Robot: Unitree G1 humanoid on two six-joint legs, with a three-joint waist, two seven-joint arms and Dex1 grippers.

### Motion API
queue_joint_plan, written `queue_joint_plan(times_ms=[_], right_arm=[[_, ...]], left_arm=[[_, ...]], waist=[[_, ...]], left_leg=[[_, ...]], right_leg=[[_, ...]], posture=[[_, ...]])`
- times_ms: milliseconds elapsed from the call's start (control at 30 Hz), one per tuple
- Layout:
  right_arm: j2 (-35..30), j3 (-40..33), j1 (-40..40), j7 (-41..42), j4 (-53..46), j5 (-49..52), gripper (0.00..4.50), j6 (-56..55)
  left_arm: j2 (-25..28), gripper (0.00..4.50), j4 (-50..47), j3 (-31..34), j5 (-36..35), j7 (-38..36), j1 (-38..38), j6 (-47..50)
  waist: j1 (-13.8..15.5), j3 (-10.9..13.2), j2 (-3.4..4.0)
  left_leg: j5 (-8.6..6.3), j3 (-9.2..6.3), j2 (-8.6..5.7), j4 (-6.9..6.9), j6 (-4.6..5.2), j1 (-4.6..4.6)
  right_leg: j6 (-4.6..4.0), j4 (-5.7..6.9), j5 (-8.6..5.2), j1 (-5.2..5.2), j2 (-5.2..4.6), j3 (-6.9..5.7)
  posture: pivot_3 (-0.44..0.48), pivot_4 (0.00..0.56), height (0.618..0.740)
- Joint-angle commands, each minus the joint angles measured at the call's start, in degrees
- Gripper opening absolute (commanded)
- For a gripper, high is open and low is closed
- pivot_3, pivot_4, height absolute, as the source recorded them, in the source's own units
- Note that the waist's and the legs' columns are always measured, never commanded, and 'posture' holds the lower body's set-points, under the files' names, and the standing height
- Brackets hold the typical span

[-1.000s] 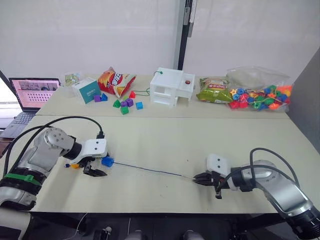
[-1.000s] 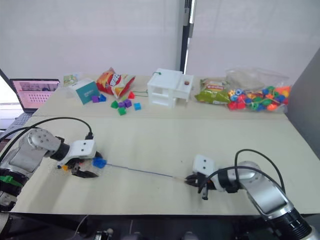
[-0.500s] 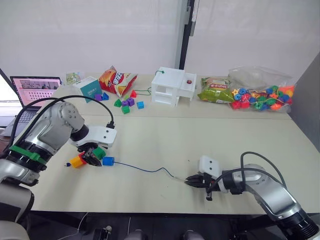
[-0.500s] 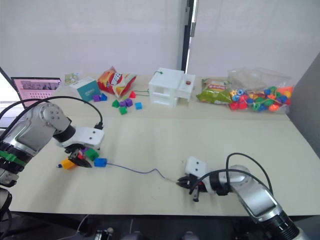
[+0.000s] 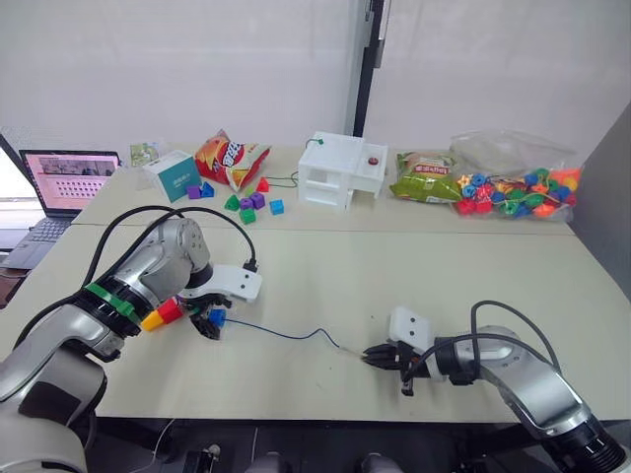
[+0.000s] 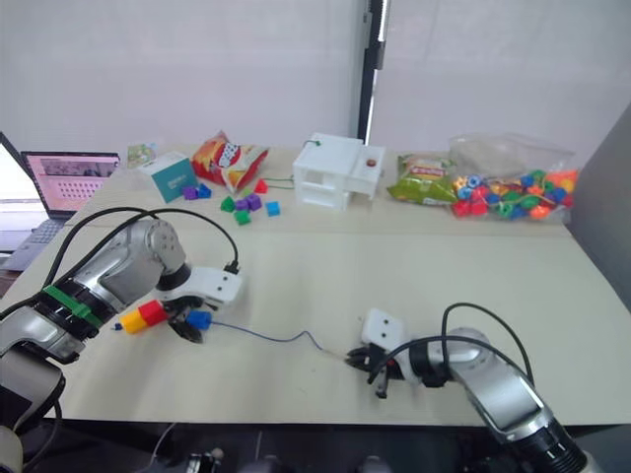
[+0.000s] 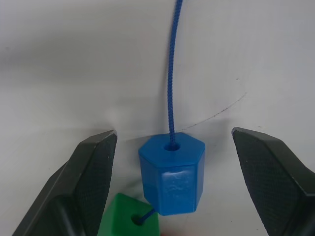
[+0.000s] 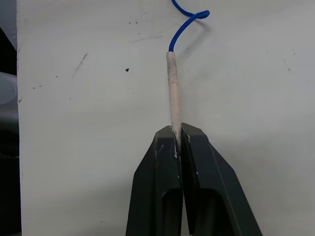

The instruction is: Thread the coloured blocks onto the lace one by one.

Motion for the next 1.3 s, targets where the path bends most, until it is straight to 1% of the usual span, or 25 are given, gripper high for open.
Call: queue_joint_plan(times_ms=[33,100,200,333,400,633,800,933,1133,1300], right_arm=[[-0.4,-1.4,-0.3,-0.2,-2.3,0.7,0.00,0.2],[-0.5,-1.4,-0.4,-0.2,-2.3,0.7,0.00,0.3],[-0.8,-1.7,-0.5,0.0,-2.3,1.0,0.00,0.5],[-1.5,-2.3,-0.5,0.4,-1.9,1.0,0.00,0.2],[-2.0,-2.8,-0.4,0.5,-1.7,1.2,0.00,0.2],[-4.3,-5.4,0.1,0.9,-0.7,1.4,0.00,-0.1],[-7.5,-8.3,1.5,0.0,2.4,-0.4,0.00,-0.9],[-9.7,-11.9,4.7,0.0,3.7,0.0,0.00,-1.8],[-10.6,-14.8,8.2,-0.5,3.7,-0.1,0.00,-2.0],[-10.7,-16.4,8.7,-1.5,5.3,-0.9,0.00,-2.5]], left_arm=[[-0.4,3.94,0.8,0.4,2.7,0.6,2.4,-1.1],[-0.6,3.94,1.1,0.8,3.6,0.6,3.1,-1.7],[0.0,3.16,1.4,1.4,4.5,0.0,4.3,-3.4],[-0.5,1.78,2.4,2.8,5.7,-0.1,5.2,-4.4],[-0.6,1.31,2.6,3.5,6.1,-0.2,5.7,-5.0],[-1.0,1.31,2.1,5.2,6.8,-1.1,6.8,-5.4],[-0.5,1.31,2.1,6.5,7.3,-0.9,8.0,-6.2],[0.1,1.31,1.9,7.4,7.6,-1.1,8.8,-6.1],[0.6,1.31,1.0,8.6,7.5,-1.1,9.8,-5.2],[1.0,1.31,0.1,9.3,7.5,-1.2,10.8,-4.3]], waist=[[0.0,0.0,0.00],[0.0,0.0,0.01],[0.0,0.0,0.02],[-0.5,0.0,0.03],[-0.7,0.0,0.07],[-0.8,-0.1,0.10],[-0.8,-0.1,0.19],[-0.9,-0.1,0.25],[-1.1,-0.2,0.30],[-1.2,-0.2,0.30]], left_leg=[[0.00,0.00,0.00,0.00,0.00,0.08],[0.00,-0.01,0.01,0.00,0.00,0.16],[0.00,0.00,0.02,0.00,0.00,0.25],[0.00,0.00,0.03,-0.03,0.00,0.25],[0.00,0.00,0.03,-0.05,0.00,0.26],[0.00,0.01,0.03,-0.06,0.01,0.32],[-0.01,0.05,0.03,-0.07,0.01,0.32],[-0.01,0.06,0.04,-0.10,0.02,0.33],[-0.02,0.12,0.06,-0.11,0.03,0.37],[-0.03,0.15,0.07,-0.11,0.05,0.37]], right_leg=[[0.00,-0.01,0.00,0.07,-0.01,0.00],[0.00,-0.01,0.00,0.15,0.00,-0.01],[0.00,0.02,0.00,0.22,0.00,0.01],[0.00,0.02,0.00,0.19,0.04,0.04],[-0.01,0.02,0.00,0.18,0.04,0.05],[-0.01,0.01,-0.01,0.22,0.04,0.08],[-0.01,0.01,-0.01,0.22,0.03,0.11],[-0.01,0.00,-0.01,0.22,0.05,0.13],[-0.01,0.01,-0.01,0.22,0.06,0.21],[-0.01,-0.01,-0.01,0.22,0.06,0.24]], posture=[[0.000,0.150,0.740],[0.000,0.150,0.740],[0.000,0.150,0.740],[0.000,0.150,0.740],[0.000,0.150,0.740],[0.000,0.150,0.740],[0.000,0.150,0.740],[0.000,0.150,0.740],[0.000,0.150,0.740],[0.000,0.150,0.740]])
